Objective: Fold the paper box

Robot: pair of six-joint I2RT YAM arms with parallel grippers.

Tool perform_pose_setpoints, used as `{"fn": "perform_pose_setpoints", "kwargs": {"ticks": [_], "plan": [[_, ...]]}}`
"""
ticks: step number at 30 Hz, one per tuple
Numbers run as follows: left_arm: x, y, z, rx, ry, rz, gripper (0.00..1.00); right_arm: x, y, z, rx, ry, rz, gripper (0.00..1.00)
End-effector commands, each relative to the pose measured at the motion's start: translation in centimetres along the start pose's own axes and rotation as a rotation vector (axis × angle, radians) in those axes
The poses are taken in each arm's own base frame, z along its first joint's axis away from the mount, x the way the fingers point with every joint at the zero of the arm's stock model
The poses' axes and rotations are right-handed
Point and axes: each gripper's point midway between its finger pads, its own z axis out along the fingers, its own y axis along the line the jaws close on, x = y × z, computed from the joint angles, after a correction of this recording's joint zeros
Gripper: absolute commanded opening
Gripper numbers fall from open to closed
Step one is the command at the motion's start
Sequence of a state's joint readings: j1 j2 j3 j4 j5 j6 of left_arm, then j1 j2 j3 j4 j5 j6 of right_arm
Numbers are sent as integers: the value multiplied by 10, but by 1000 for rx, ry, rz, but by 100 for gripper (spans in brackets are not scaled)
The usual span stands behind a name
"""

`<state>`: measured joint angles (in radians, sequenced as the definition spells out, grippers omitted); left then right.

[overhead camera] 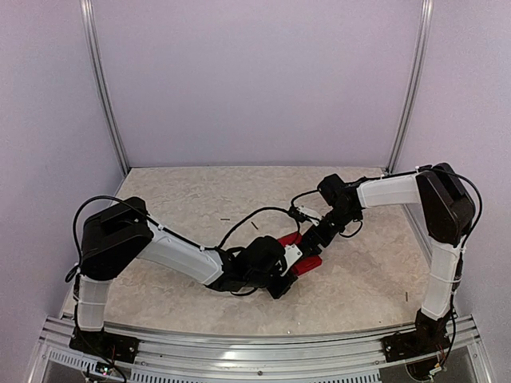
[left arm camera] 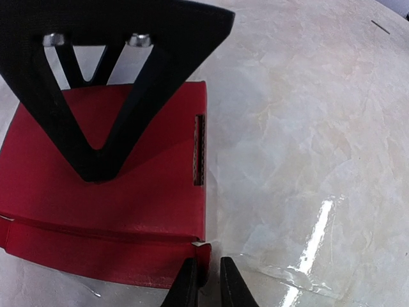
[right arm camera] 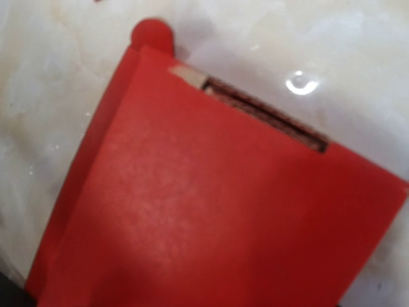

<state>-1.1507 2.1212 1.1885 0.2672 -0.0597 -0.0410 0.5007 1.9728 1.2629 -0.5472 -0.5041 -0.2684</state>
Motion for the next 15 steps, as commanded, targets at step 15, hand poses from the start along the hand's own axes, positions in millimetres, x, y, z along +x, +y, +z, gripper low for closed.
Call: {"fn": "perform_pose_setpoints", "kwargs": {"ticks": [15], "plan": [[-3, 11, 7, 12, -4, -13, 2, 76, -17, 32, 35, 228, 123, 79]]}}
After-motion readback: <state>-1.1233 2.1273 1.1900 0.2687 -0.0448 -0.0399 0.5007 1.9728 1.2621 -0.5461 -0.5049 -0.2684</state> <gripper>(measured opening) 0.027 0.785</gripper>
